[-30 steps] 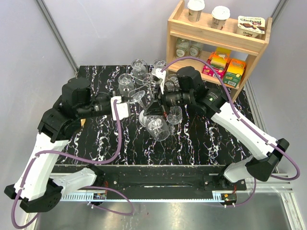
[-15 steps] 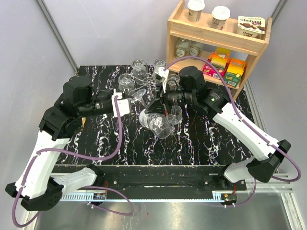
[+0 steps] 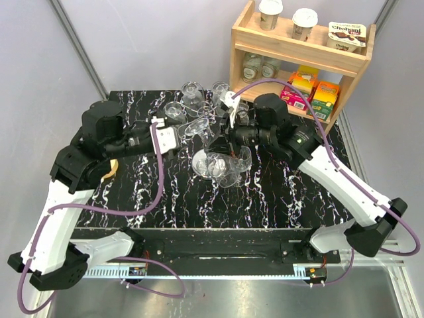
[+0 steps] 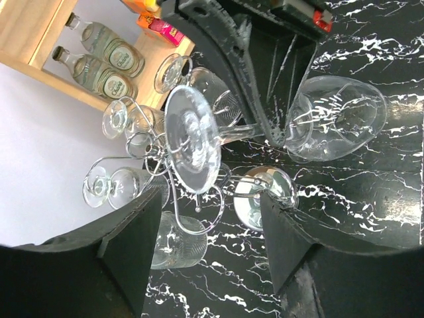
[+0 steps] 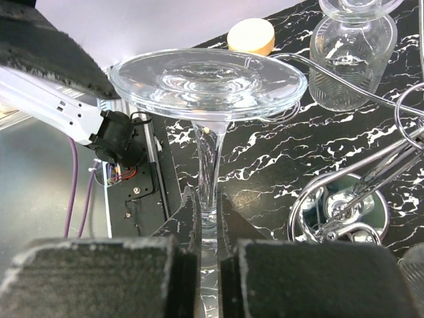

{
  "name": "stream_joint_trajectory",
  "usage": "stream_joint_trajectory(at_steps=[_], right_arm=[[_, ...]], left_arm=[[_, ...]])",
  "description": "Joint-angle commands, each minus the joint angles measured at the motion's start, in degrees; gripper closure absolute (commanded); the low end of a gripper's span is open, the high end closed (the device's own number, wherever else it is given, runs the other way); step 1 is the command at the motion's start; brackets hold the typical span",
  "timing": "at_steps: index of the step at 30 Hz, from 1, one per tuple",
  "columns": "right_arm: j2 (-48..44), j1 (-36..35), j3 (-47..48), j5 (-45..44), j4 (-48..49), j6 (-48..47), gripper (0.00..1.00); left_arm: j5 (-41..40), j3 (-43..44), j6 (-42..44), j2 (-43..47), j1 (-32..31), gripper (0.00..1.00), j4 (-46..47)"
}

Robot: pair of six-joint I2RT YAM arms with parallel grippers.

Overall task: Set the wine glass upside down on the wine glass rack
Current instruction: Turn the wine glass upside down at the wine rack.

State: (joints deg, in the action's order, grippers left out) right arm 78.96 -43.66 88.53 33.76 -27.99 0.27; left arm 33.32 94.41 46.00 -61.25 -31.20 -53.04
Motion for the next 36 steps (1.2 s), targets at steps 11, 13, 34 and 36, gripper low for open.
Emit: stream_joint_trajectory(at_steps=[11,13,34,36], right_arm=[[-14.9,0.6,-8.9,-6.4,3.6,-9.2,1.0],[-16.8,0.8,-10.7,-8.2,4.0,-10.6,1.0],[-20.2,3.9,-21.8,-15.6,16.2,-10.9,1.0],[-19.1,3.9,-22.2,-11.7,17.4,-8.7,1.0]], left_arm=[[3.5,3.0,-7.9,1.3,7.7,0.34,5.7],[3.9,2.7,-8.5,1.7,8.8,0.33,5.9],[5.7,-5.9,-10.3,4.0,11.6,0.33,9.3],[6.2,-7.6,-10.5,4.0,11.6,0.33,10.1]])
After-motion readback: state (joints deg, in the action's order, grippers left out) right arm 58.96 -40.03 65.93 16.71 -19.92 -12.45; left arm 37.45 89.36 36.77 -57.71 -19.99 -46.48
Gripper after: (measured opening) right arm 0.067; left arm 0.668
